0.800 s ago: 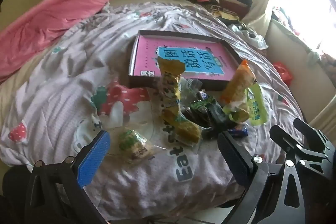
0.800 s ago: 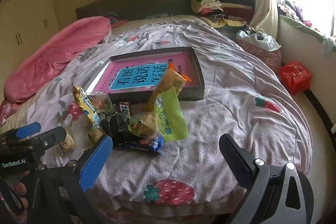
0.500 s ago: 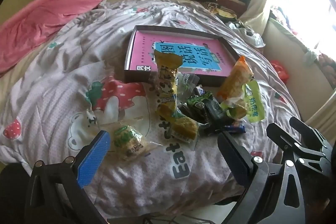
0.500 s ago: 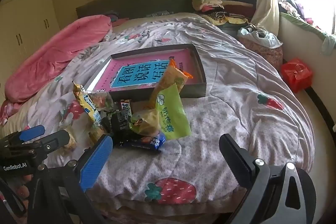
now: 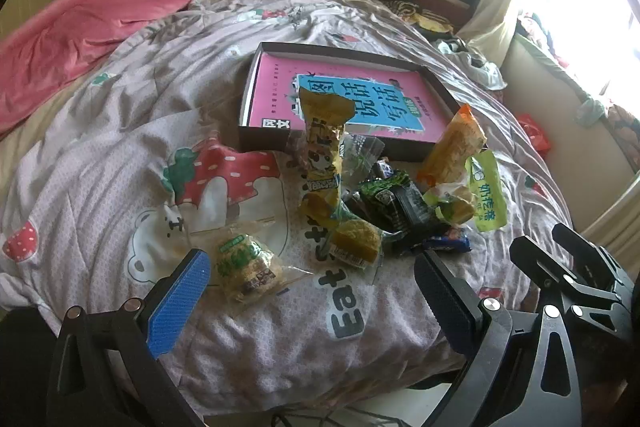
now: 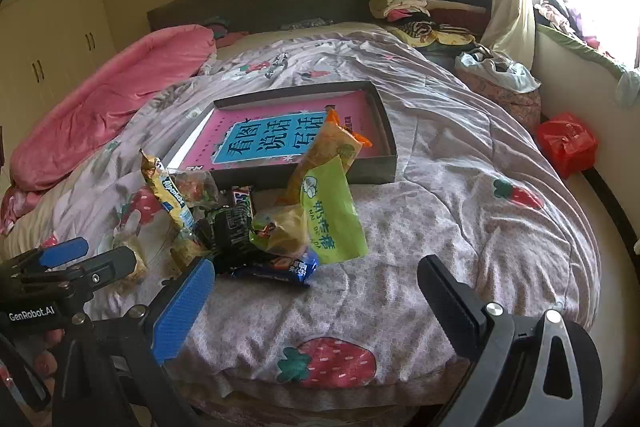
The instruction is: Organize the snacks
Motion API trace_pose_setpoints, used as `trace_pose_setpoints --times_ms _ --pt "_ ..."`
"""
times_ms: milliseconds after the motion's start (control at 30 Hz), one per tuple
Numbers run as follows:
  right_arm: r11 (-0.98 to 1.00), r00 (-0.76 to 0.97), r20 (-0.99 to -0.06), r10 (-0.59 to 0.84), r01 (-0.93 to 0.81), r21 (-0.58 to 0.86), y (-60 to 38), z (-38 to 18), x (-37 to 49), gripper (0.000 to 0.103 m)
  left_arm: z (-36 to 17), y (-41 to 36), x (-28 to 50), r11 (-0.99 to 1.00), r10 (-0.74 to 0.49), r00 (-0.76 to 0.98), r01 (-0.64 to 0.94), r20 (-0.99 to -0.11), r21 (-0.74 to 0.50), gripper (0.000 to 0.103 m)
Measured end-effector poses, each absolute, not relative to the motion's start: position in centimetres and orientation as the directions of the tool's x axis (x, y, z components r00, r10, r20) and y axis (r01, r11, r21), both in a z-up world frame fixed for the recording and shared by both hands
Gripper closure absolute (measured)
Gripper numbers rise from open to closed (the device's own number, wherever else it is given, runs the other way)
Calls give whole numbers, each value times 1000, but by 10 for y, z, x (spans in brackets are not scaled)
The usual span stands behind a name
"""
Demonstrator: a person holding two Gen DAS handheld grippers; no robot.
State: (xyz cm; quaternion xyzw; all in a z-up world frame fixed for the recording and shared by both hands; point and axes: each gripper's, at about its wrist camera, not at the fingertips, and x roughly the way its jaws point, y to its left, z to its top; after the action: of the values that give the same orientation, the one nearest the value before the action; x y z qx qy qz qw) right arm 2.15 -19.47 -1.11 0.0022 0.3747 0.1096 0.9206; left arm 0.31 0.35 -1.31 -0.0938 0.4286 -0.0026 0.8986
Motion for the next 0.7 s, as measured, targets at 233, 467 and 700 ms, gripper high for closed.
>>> trace_pose_setpoints --times_ms 233,467,700 --pt "975 693 -691 207 -204 88 -195 -13 22 1 -15 4 3 982 -86 630 -76 -772 -172 2" --pt "975 693 -691 206 -202 89 -194 -13 22 1 -18 3 5 983 -83 626 -77 -775 -168 2" --pt "975 692 -692 206 -203 88 -194 -12 22 1 -18 3 5 982 -85 625 -77 -776 -170 2"
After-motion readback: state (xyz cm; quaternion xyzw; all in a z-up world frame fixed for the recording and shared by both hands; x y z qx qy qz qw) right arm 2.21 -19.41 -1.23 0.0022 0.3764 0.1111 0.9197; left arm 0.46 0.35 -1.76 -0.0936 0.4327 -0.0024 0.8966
